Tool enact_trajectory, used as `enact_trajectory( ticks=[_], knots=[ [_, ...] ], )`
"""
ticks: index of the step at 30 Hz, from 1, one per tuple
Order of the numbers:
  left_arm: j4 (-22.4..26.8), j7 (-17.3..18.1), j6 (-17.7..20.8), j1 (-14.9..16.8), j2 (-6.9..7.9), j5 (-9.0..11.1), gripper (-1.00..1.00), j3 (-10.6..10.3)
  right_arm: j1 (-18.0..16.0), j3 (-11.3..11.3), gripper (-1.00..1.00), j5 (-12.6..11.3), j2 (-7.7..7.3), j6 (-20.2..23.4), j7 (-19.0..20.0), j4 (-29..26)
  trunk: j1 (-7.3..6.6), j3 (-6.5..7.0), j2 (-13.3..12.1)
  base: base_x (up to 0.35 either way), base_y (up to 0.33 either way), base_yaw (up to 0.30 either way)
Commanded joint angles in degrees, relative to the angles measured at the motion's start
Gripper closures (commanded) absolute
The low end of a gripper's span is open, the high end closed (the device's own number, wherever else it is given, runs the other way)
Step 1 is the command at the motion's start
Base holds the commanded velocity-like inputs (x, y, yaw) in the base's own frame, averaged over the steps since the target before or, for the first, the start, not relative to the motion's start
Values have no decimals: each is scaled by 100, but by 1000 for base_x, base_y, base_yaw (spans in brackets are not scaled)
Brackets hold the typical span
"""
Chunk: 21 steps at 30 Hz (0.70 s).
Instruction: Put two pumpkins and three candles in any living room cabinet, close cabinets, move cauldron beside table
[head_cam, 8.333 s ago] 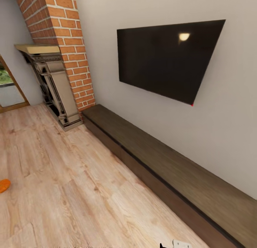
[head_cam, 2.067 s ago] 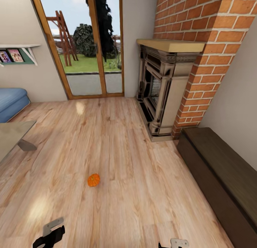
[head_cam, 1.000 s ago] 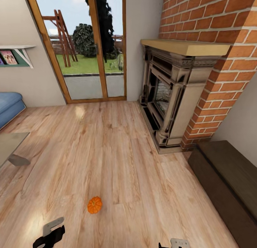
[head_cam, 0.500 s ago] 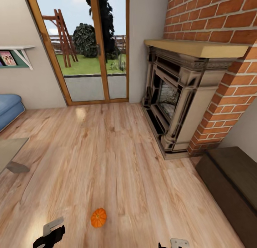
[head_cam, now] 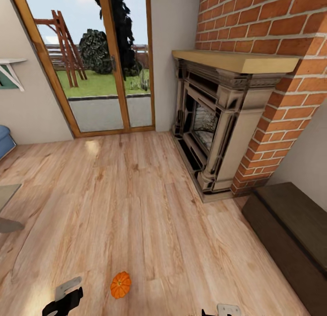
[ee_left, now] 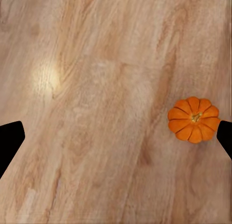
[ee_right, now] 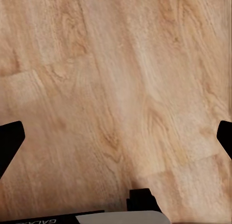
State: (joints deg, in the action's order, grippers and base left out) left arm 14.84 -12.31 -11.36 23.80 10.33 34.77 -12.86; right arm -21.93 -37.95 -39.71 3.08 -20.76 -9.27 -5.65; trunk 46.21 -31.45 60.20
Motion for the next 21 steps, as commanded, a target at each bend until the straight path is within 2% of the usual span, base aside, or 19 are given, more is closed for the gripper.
enact_trajectory(
  ticks=[1,5,14,21],
  knots=[
    [6,-34,-15,1,5,39,-100,-50,-4,-49,-100,-28,1,-12,-31,2,0,-5,3,1,0,-252],
    [4,-34,-16,-5,5,39,-100,-46,-4,-51,-100,-28,2,-11,-29,2,0,-5,3,6,15,-255],
    [6,-35,-15,-2,6,39,-100,-43,-4,-53,-100,-28,2,-8,-29,2,0,-5,3,155,174,-265],
    [5,-35,-15,-3,5,39,-100,-45,-4,-55,-100,-28,2,-7,-25,2,0,-5,3,53,34,-278]
  ],
)
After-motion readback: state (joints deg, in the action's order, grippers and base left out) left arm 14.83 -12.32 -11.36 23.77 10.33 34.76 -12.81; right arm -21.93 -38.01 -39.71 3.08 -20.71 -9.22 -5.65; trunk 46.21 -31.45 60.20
